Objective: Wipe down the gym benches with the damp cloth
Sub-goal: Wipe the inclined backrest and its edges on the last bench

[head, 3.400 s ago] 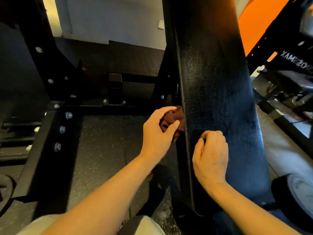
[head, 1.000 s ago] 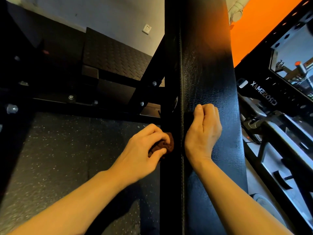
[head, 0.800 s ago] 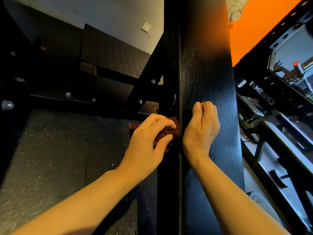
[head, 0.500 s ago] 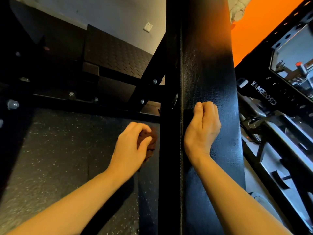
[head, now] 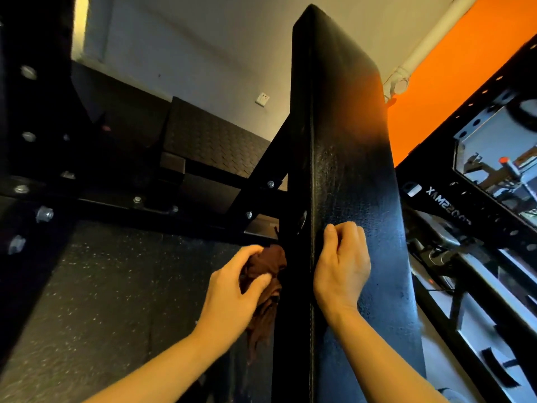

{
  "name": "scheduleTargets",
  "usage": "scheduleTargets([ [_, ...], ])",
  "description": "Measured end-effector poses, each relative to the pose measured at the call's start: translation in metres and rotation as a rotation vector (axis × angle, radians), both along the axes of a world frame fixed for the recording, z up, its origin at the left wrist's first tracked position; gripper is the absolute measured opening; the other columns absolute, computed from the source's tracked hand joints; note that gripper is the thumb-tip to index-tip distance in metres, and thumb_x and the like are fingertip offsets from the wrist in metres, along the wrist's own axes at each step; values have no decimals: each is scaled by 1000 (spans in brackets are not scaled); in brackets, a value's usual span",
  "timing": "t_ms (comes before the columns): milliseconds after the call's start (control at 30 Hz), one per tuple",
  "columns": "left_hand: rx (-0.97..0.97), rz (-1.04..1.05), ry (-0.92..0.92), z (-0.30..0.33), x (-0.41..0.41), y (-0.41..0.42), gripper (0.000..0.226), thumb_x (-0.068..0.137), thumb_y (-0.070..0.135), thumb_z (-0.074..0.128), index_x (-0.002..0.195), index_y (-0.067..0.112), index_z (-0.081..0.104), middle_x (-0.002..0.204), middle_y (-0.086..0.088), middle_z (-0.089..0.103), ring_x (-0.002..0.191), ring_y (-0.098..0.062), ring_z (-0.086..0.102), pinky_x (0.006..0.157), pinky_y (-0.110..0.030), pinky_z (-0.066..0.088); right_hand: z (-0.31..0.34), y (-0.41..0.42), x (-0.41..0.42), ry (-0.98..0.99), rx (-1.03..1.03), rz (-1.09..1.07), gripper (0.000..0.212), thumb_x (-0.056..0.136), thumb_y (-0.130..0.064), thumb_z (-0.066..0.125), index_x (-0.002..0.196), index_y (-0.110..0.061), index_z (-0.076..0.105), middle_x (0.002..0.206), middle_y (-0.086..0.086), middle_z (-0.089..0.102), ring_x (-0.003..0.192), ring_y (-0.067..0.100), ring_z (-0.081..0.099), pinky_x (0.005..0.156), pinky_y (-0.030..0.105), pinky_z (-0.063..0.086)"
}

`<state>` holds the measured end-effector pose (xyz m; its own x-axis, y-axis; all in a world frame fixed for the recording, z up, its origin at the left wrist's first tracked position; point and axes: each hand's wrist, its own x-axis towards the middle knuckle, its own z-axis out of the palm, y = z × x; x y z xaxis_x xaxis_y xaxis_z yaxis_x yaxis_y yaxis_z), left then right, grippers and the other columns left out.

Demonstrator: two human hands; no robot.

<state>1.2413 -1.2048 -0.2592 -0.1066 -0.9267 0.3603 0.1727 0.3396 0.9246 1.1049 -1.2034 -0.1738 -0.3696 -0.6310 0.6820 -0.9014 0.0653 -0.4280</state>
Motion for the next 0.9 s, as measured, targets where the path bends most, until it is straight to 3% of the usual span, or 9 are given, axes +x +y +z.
scheduleTargets([
  [100, -120, 86, 69, 48, 5, -19, 38, 84, 5, 70, 116, 23, 60, 100, 16, 67, 95, 6, 62, 80, -4, 41, 13, -3, -2, 37, 167, -35, 30, 97, -24, 49, 70, -17, 38, 77, 0, 47, 69, 21, 43, 60, 34, 20],
  [200, -213, 57, -14, 79, -10, -35, 36, 82, 12, 66, 116, 22, 60, 106, 7, 64, 98, -2, 61, 86, -15, 45, 46, -10, -7, -46, 305, -58, 42, 98, -31, 47, 61, -13, 40, 65, 2, 49, 68, 26, 49, 56, 39, 28],
  [367, -194, 109, -50, 66, -32, -49, 37, 75, 0, 61, 100, 28, 61, 96, 6, 62, 91, -2, 59, 80, -5, 39, 57, -45, 13, 24, 257, -147, 38, 100, -34, 40, 67, -15, 41, 73, -3, 47, 70, 23, 45, 60, 34, 27],
  [533, 95, 230, -152, 14, -19, -70, 31, 83, 8, 68, 95, 34, 58, 92, 5, 65, 91, -16, 63, 66, -6, 38, 44, -47, 12, 49, 195, -156, 41, 101, -31, 38, 64, -20, 29, 68, -5, 36, 62, 18, 32, 59, 35, 17],
  [667, -11, 195, 35, 41, -30, -63, 31, 92, 23, 62, 123, 30, 61, 115, 9, 60, 107, -1, 56, 87, 0, 34, 41, -49, 9, 42, 142, -137, 42, 101, -32, 40, 63, -20, 28, 67, -4, 37, 60, 15, 31, 58, 35, 16],
  [800, -189, 148, 106, 59, -46, -48, 32, 86, 32, 57, 116, 25, 64, 112, 7, 59, 107, -1, 57, 90, -9, 42, 40, -51, 9, 45, 144, -142, 41, 101, -33, 39, 63, -21, 29, 69, -5, 39, 58, 10, 30, 58, 34, 18],
  [900, -172, 154, 83, 38, -42, -47, 25, 82, 23, 64, 106, 24, 67, 104, 7, 60, 101, -3, 60, 87, -11, 43, 39, -52, 12, 69, 153, -161, 41, 101, -33, 39, 64, -21, 27, 69, -5, 38, 60, 13, 31, 58, 34, 18],
])
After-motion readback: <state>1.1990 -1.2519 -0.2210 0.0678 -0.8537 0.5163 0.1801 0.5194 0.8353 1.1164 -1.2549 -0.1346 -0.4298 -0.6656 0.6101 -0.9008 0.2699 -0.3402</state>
